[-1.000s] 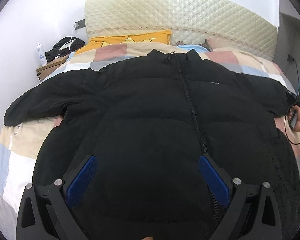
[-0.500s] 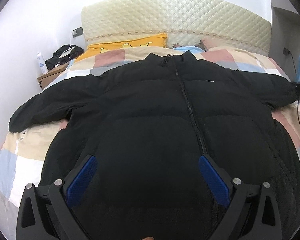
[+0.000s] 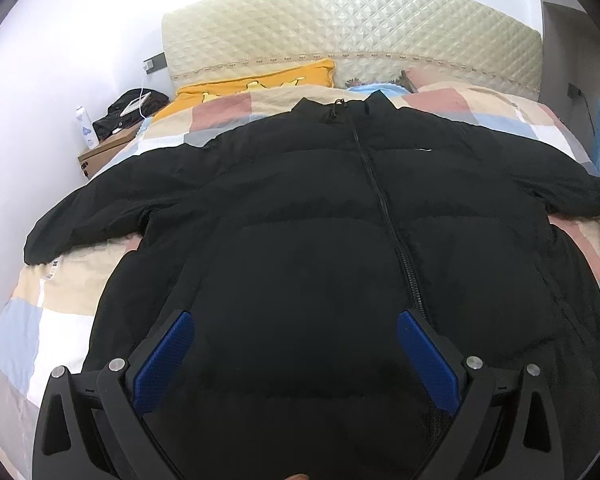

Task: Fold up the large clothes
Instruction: 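Grasp the cuff of the jacket sleeve with the right gripper, then lift the sleeve and fold it across the jacket body with the right gripper, then release the sleeve and withdraw the right gripper from the jacket, then grasp the cuff of the other jacket sleeve with the left gripper, then lift the sleeve and fold it across the jacket body with the left gripper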

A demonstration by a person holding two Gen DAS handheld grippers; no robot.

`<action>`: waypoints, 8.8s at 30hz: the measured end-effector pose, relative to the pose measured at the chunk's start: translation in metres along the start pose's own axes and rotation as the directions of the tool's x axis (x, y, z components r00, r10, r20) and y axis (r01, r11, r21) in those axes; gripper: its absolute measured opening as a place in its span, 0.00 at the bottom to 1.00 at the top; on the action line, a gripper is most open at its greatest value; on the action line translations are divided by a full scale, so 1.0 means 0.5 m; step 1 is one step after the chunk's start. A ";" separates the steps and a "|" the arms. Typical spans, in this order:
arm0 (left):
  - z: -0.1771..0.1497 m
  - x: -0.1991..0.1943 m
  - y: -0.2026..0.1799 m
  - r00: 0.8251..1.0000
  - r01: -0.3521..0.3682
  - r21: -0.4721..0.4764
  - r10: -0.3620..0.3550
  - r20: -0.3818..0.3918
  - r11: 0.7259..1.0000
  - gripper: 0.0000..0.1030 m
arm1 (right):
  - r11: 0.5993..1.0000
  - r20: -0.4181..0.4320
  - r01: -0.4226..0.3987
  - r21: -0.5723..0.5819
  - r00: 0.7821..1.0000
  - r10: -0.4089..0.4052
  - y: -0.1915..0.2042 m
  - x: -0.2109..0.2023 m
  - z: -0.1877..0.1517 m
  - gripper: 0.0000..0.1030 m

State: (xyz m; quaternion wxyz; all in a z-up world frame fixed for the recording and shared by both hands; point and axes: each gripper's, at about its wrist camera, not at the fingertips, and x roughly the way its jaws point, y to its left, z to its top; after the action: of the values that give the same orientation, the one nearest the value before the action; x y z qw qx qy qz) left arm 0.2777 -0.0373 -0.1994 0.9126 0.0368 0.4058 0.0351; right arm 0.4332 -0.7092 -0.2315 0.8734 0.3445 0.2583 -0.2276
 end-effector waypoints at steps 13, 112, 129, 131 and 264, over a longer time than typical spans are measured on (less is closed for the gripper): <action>-0.010 -0.034 0.045 0.998 0.059 -0.031 -0.058 0.017 0.998 1.00 | 0.946 0.167 0.020 -0.325 0.985 0.036 0.255 -0.214 0.067 0.05; -0.086 -0.320 0.123 0.939 0.122 -0.071 -0.092 0.332 0.990 1.00 | 0.572 -0.195 -0.452 -0.684 0.869 0.454 0.560 -0.836 -0.644 0.83; -0.107 -0.320 0.100 0.939 0.135 -0.030 -0.118 0.322 0.990 1.00 | 0.598 -0.164 -0.411 -0.688 0.891 0.424 0.431 -0.870 -0.708 1.00; -0.109 -0.319 0.101 0.939 0.144 -0.030 -0.127 0.319 0.989 1.00 | 0.603 -0.163 -0.410 -0.684 0.892 0.422 0.424 -0.876 -0.711 1.00; 0.418 0.259 -0.337 0.890 0.416 0.112 -0.429 0.154 0.903 0.16 | 0.780 -0.297 -0.416 -0.468 0.905 0.304 0.315 -0.674 -0.613 1.00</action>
State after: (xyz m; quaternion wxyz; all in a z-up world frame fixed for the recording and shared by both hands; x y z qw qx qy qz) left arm 0.5253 -0.2008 -0.1714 0.9282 -0.0148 0.3236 -0.1829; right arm 0.1763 -0.3109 -0.1433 0.9294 0.1595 0.3275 0.0597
